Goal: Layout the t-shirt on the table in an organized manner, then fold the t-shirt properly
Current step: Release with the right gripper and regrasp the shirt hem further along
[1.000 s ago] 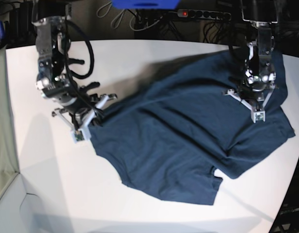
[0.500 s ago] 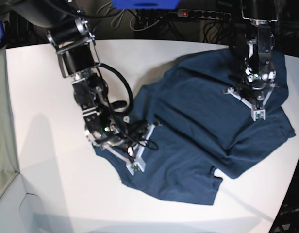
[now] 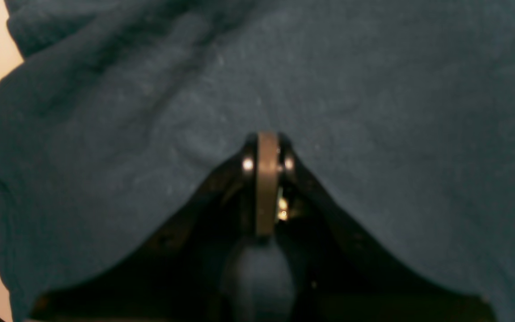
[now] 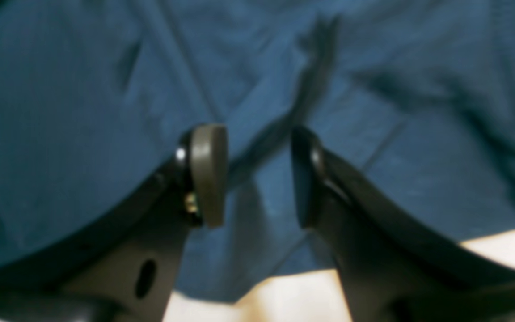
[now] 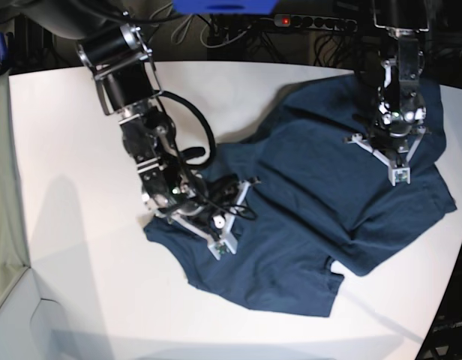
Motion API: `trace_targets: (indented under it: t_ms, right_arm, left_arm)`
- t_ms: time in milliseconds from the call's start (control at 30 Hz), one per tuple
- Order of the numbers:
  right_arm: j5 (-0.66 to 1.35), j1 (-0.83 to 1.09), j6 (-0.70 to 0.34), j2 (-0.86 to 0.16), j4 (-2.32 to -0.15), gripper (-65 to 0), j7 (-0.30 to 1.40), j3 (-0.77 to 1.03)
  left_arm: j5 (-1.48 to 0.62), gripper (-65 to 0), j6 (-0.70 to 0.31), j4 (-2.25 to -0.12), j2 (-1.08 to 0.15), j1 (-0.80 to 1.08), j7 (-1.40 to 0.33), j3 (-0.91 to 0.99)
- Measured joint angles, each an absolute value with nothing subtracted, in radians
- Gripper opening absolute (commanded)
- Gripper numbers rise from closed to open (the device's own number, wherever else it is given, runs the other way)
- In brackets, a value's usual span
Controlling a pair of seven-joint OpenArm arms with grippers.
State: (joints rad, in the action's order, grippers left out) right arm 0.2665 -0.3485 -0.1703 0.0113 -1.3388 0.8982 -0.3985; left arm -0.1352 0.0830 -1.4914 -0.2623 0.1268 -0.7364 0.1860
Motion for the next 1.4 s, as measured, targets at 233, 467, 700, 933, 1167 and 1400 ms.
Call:
trace_targets:
  t_ms: [233,467,700,933,1167,1400]
  right_arm:
    - [0.268,-0.313,-0.17,-0.005,-1.412,-38.8,0.89,-0.394]
    - [0.266,-0.3,-0.17,-0.051,-1.354,-38.8,0.866,-0.393]
    - [0.266,-0.242,-0.17,-0.094,-1.353,-38.8,0.826,-0.39]
    - [0.267,-0.223,-0.17,-0.085,-1.352,-38.8,0.81,-0.396]
    - [0.267,-0.205,-0.17,-0.068,-1.352,-38.8,0.81,-0.397]
    - [0.266,-0.204,-0.17,-0.052,-1.352,-44.8,0.799,-0.4]
  left_arm:
    - [-0.135,-65.0,0.083,-1.491,-0.263,0.124,-0.74,0.186]
    - [-0.135,-65.0,0.083,-1.491,-0.262,0.122,-0.744,0.185]
    - [-0.123,-65.0,0.083,-1.49,-0.236,0.121,-0.735,0.189]
    - [-0.124,-65.0,0.083,-1.489,-0.236,0.119,-0.733,0.184]
    - [-0.124,-65.0,0.083,-1.489,-0.236,0.119,-0.733,0.185]
    - [-0.127,-65.0,0.083,-1.488,-0.235,0.119,-0.732,0.186]
